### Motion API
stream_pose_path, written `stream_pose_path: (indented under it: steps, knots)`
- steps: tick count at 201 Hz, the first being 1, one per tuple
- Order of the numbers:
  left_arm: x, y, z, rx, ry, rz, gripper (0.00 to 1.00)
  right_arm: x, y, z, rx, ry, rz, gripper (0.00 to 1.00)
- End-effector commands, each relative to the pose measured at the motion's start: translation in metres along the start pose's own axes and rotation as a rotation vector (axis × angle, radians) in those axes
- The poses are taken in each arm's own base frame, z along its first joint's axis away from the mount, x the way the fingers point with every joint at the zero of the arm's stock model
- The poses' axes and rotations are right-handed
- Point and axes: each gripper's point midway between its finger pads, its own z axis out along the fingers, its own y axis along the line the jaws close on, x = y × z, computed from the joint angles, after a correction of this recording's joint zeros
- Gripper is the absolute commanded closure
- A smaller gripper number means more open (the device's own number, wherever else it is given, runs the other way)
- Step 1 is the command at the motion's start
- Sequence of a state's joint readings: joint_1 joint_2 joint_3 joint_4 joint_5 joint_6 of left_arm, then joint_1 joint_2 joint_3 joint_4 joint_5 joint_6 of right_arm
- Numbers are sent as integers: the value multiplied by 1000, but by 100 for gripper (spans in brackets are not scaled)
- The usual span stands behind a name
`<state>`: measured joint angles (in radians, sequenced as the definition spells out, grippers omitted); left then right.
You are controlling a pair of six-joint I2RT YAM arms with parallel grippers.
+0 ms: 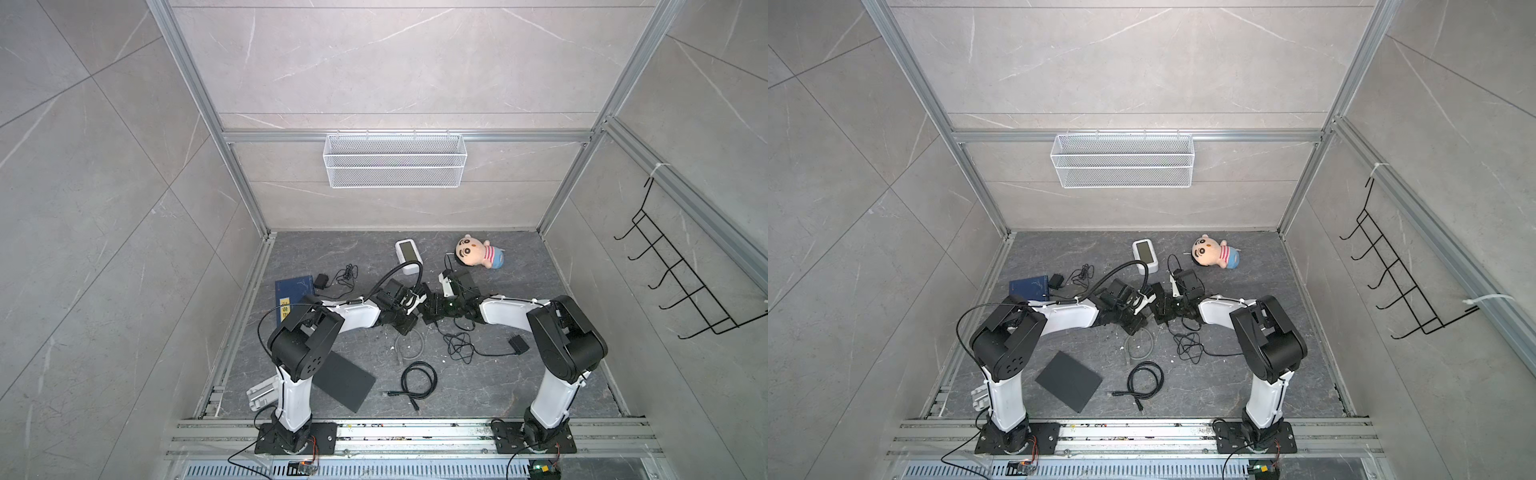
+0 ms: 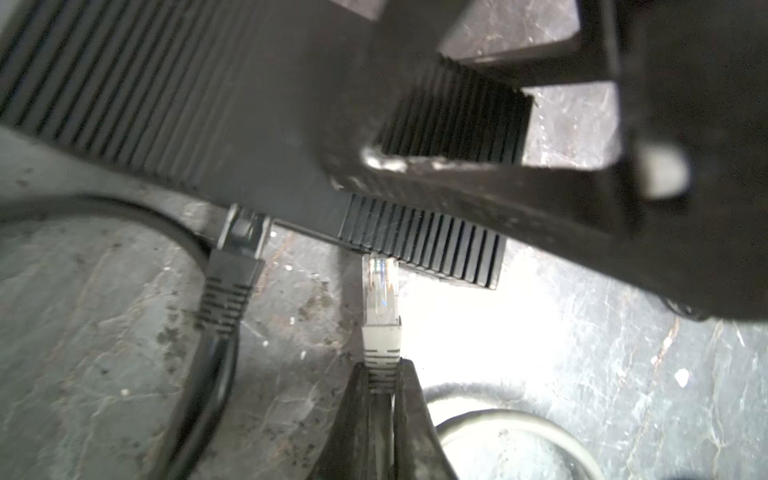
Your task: Insert the plug into the switch port
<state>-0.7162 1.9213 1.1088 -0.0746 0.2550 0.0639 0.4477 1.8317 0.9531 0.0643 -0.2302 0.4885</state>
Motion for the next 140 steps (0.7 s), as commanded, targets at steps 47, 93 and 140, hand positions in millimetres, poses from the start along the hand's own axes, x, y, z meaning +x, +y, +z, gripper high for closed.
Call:
stream_pose_path:
  steps: [47,93,140]
  knots:
    - [-41,-11,-1,74,-107,13,100,47,1,12,-2,143,50,36]
    - [-34,-22,-4,134,-53,102,100,50,3,15,1,155,1,36]
    - [-29,-10,-20,95,-2,163,100,54,-5,15,49,146,-85,37]
